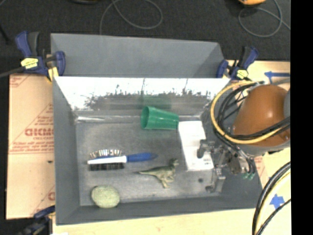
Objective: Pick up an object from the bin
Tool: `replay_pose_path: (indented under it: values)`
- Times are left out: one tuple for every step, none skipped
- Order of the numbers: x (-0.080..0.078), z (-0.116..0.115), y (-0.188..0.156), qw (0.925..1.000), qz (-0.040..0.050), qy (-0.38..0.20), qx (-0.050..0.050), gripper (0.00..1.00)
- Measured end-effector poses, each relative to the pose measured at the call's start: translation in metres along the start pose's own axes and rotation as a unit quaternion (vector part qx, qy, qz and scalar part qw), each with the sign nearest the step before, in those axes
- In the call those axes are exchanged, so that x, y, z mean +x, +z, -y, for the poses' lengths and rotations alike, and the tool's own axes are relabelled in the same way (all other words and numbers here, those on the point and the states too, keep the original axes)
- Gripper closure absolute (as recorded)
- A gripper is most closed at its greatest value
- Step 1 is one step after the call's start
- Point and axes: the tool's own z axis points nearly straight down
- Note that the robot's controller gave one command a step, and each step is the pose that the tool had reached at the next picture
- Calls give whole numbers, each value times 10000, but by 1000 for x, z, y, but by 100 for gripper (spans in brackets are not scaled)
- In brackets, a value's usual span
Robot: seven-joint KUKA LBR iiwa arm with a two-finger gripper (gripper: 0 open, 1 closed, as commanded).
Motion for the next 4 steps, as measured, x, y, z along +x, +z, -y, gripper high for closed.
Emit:
replay_pose_path:
  values:
    - [-14, -57, 58, 9980, 15, -632, 1, 0]
    - [-23, -89, 46, 9889, -17, -1488, -9, 0]
    - [-30, -90, 35, 9873, 8, -1591, -10, 0]
    - [-29, -98, 92, 9875, -25, -1576, -14, 0]
